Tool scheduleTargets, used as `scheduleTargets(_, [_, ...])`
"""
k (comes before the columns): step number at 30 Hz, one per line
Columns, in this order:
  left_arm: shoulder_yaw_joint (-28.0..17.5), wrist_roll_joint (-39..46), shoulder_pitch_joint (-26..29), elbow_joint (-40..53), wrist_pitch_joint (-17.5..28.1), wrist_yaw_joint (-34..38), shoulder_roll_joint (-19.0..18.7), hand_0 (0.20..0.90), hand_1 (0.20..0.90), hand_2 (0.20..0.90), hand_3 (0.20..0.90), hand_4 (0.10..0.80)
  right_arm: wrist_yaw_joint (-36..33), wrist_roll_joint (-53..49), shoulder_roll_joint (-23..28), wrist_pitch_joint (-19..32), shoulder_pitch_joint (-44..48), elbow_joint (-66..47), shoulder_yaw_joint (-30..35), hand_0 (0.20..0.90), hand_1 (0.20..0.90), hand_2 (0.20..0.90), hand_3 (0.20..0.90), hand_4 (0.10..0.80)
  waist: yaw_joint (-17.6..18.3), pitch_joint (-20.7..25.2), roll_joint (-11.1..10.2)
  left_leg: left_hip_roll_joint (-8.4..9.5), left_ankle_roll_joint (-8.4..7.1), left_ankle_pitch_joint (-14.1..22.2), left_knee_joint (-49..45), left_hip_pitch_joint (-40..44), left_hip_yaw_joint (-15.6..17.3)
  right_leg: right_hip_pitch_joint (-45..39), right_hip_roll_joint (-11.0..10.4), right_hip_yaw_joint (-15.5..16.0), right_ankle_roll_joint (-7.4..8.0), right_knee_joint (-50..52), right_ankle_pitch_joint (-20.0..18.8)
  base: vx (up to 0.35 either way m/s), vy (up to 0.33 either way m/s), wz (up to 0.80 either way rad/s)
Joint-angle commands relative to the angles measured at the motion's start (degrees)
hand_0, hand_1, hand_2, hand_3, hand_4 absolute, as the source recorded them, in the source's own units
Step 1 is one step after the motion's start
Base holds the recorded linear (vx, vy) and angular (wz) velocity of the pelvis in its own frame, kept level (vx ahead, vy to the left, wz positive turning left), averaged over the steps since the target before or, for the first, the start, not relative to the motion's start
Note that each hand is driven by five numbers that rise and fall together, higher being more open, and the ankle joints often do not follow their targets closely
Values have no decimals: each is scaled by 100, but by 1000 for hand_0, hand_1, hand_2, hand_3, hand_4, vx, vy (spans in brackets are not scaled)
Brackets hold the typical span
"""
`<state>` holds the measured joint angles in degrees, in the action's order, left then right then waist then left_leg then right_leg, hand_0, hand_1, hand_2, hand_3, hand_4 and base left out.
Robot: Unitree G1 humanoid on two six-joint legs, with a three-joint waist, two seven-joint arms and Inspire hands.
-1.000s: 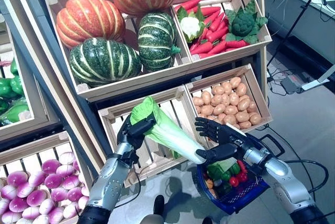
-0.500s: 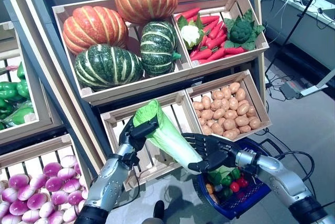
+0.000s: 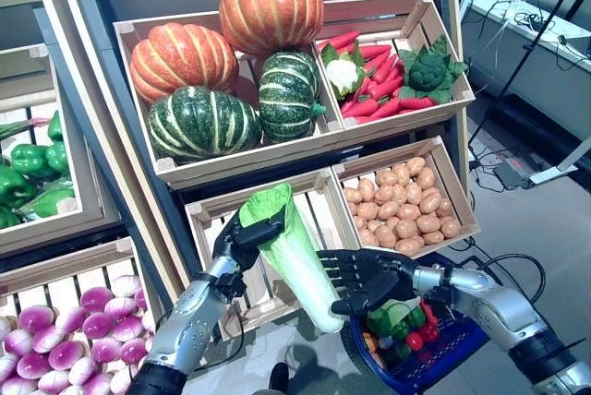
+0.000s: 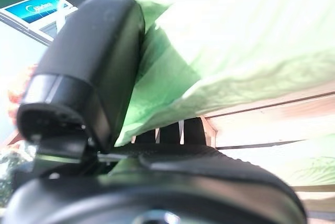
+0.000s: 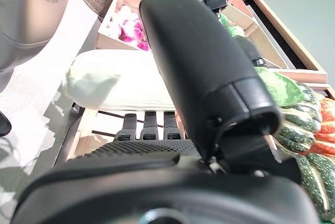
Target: Put vegetables into the basket
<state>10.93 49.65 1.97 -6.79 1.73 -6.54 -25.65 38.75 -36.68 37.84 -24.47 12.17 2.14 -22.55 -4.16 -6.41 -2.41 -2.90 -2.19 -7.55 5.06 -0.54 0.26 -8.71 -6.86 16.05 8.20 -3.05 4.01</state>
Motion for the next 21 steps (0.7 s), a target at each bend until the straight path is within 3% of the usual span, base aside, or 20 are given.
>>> scheduleTargets(1, [-148, 151, 713, 292, 634, -103, 134, 300, 300, 300, 300, 400, -97, -677, -332, 171, 370, -202, -595, 900, 900, 900, 900, 800, -40, 409, -160, -21, -95, 730, -6, 451, 224, 237, -430, -194, 44, -85, -629, 0, 0, 0])
scheduleTargets(14, [-193, 41, 640, 465, 686, 287, 261, 300, 300, 300, 300, 400, -2226, -372, -881, 385, -26, -309, -346, 900, 900, 900, 900, 800, 38, 366, -76, 5, -62, 744, -6, 458, 212, 255, -452, -296, 59, -98, -654, 0, 0, 0])
scheduleTargets(21, [-207, 38, 671, 531, 686, 445, 298, 300, 300, 300, 300, 400, -2722, -69, -1047, 234, -150, -444, -343, 900, 900, 900, 900, 800, 80, 348, -60, 11, -48, 748, -6, 447, 212, 260, -456, -328, 59, -123, -666, 0, 0, 0])
